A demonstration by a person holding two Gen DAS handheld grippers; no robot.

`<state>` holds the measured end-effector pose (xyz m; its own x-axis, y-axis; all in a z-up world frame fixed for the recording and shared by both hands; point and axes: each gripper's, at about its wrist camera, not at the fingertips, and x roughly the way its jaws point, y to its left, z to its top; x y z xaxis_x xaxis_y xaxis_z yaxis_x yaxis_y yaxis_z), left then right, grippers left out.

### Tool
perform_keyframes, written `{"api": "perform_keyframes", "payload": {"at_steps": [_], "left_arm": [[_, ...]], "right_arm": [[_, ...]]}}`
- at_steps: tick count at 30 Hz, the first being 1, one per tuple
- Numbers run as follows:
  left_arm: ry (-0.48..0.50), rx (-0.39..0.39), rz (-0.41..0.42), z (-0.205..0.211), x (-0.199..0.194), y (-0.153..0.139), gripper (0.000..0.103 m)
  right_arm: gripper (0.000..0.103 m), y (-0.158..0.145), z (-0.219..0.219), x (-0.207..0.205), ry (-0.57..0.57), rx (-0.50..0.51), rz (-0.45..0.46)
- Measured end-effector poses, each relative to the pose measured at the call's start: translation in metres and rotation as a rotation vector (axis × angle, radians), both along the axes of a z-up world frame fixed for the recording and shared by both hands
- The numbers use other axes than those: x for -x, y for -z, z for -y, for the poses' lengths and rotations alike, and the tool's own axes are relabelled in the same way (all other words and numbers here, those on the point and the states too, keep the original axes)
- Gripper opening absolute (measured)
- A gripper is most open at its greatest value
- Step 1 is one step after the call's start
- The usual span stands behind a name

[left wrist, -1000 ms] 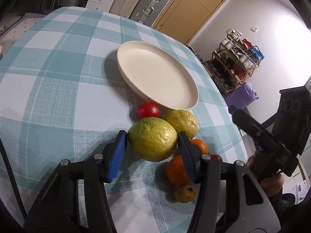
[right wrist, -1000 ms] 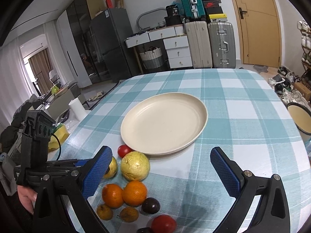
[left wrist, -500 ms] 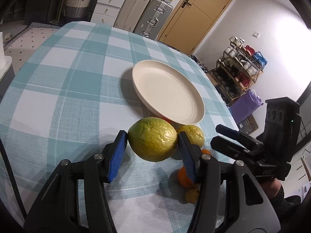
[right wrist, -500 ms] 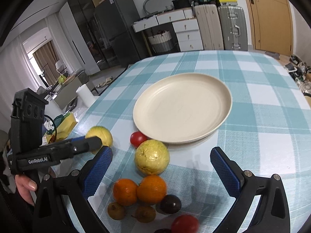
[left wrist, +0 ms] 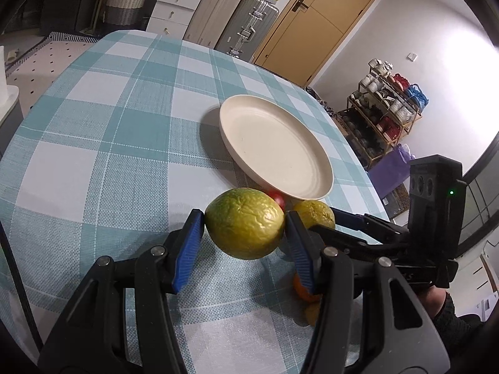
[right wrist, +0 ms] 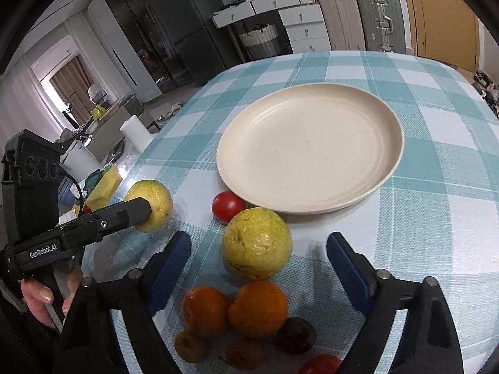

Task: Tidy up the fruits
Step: 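Carry both held citrus fruits up and over the cream plate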

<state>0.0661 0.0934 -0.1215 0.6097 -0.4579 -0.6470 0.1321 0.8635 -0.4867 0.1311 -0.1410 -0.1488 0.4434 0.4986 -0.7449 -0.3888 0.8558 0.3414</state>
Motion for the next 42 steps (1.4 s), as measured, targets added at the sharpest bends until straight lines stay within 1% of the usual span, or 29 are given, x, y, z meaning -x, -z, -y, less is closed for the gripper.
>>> {"api": "perform_keyframes", "payload": {"at_steps": [6, 8, 9, 10, 11, 12, 17, 23, 33, 36, 42], "left_arm": [[0.004, 0.004, -0.013, 0.001, -0.003, 0.004, 0.051], [0.006, 0.004, -0.016, 0.001, -0.004, 0.005, 0.051], [0.007, 0.005, -0.017, 0.002, -0.004, 0.005, 0.051], [0.006, 0.004, -0.018, 0.002, -0.005, 0.006, 0.051], [0.006, 0.005, -0.019, 0.002, -0.005, 0.006, 0.051], [0.005, 0.004, -0.019, 0.002, -0.005, 0.006, 0.051], [0.006, -0.003, -0.021, 0.005, -0.006, 0.005, 0.051], [0.004, -0.011, -0.018, 0.007, -0.006, 0.002, 0.051], [0.016, -0.032, 0.002, 0.017, -0.015, -0.016, 0.051], [0.027, -0.038, 0.009, 0.023, -0.023, -0.023, 0.051], [0.048, -0.033, 0.02, 0.035, -0.045, -0.038, 0.051]], "right_arm": [[0.08, 0.004, -0.003, -0.005, 0.002, -0.002, -0.032], [0.071, 0.006, -0.004, -0.005, 0.0, -0.006, -0.042], [0.069, 0.007, -0.004, -0.006, -0.002, -0.009, -0.049], [0.063, 0.007, -0.004, -0.006, -0.003, -0.012, -0.054], [0.053, 0.008, -0.004, -0.006, -0.005, -0.016, -0.063], [0.05, 0.009, -0.004, -0.007, -0.007, -0.022, -0.071], [0.049, 0.01, -0.001, -0.007, -0.003, -0.045, -0.077], [0.049, 0.005, -0.001, 0.0, -0.031, -0.067, -0.047], [0.049, -0.019, 0.014, 0.007, -0.034, -0.148, 0.042], [0.049, -0.028, 0.021, 0.007, -0.029, -0.174, 0.073], [0.049, -0.045, 0.034, -0.003, -0.018, -0.19, 0.11]]}}
